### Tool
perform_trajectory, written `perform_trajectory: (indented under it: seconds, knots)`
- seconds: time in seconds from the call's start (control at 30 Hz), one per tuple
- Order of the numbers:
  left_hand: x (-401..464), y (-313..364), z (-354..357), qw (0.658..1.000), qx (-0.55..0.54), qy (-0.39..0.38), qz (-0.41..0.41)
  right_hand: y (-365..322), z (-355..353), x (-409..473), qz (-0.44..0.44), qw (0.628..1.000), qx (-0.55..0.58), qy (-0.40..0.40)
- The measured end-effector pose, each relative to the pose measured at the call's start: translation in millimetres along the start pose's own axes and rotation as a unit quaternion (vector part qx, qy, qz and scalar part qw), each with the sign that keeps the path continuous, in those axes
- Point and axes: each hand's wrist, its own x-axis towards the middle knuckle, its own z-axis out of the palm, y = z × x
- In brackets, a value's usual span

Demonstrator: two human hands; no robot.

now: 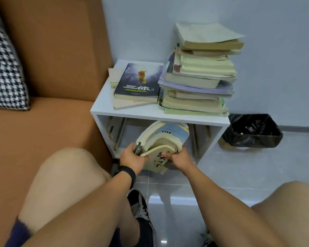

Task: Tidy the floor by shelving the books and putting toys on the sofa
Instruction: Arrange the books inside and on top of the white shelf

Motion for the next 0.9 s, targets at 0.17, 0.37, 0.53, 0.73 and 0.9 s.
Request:
perform_trajectory:
  seconds: [0.17, 0.37, 0.53, 0.73, 0.9]
  knots:
    - [-5, -15, -3, 0.992, -0.056, 0.102, -0.038, -25, 32, 29, -0.030, 0.998, -0.048, -0.019]
    - [9, -17, 6, 0.976, -0.129, 0.165, -0.060, -46, 50, 71, -0.034, 0.995, -0.064, -0.063]
    - [30, -18, 18, 0.959, -0.167, 0.209, -0.092, -62, 61, 97, -0.044, 0.993, 0.002, -0.107]
    - [60, -20, 24, 0.966, -0.117, 0.198, -0.116, -39, 92, 111, 0.016, 0.990, 0.130, -0.055]
    - [70, -22, 30, 0.958, -0.120, 0.236, -0.111, 1, 146, 118, 0.162, 0.951, 0.219, -0.150]
